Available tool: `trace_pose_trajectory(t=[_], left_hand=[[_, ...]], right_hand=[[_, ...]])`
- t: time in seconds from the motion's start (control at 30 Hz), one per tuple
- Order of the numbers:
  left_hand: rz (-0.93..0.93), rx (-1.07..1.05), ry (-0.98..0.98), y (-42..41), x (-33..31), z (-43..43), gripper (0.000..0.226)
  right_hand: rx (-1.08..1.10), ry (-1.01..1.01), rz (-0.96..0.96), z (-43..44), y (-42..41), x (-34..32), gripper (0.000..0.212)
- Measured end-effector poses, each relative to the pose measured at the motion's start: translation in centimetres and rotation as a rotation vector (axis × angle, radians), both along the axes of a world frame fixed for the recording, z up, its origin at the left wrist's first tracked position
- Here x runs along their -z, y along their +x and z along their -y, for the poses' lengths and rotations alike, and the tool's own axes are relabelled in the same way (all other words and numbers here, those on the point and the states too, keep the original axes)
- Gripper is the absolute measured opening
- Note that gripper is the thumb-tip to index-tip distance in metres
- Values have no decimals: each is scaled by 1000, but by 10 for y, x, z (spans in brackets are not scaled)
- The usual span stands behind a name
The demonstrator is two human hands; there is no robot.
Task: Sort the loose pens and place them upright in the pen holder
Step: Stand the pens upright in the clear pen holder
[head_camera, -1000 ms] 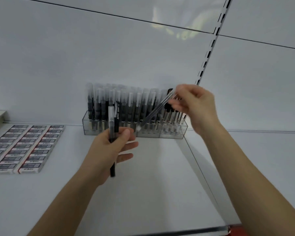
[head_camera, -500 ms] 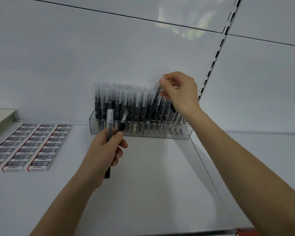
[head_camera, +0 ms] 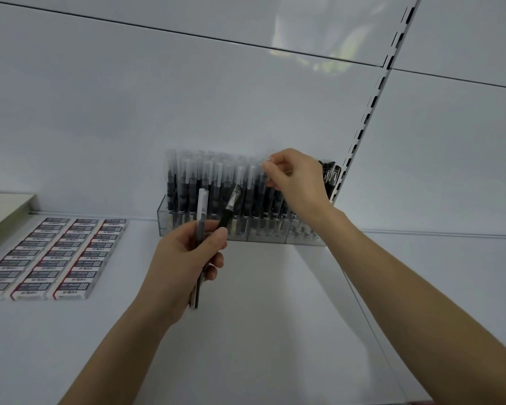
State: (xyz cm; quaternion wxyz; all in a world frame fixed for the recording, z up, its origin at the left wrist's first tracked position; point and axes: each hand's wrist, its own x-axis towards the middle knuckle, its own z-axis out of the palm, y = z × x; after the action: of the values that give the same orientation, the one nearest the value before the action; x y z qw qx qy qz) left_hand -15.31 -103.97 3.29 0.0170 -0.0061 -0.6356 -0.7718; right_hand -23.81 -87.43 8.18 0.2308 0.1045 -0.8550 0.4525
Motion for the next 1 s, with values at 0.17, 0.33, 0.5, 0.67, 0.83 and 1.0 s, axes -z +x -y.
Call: trace_pose_trajectory(t=[0.17,0.33,0.5,0.67,0.83,1.0], left_hand=[[-13,0,-6,0,1,0,6],[-16,-8,3,-2,2,-1,5],[3,9,48,-2,1,-1,9],[7,-6,53,-3,-1,-2,9],[6,-12,53,-4,0,-1,8],[15,-11,65,-4,0,-2,9]], right_hand=[[18,-22,11,-1,1,0,7],[1,33,43,1,-1,-6,8],[0,82,68,0,-3,-10,11],[-6,144,64,0,-5,-15,14],[2,224,-1,3,-2,-12,15],[-15,191,25,2,-1,-13,14]])
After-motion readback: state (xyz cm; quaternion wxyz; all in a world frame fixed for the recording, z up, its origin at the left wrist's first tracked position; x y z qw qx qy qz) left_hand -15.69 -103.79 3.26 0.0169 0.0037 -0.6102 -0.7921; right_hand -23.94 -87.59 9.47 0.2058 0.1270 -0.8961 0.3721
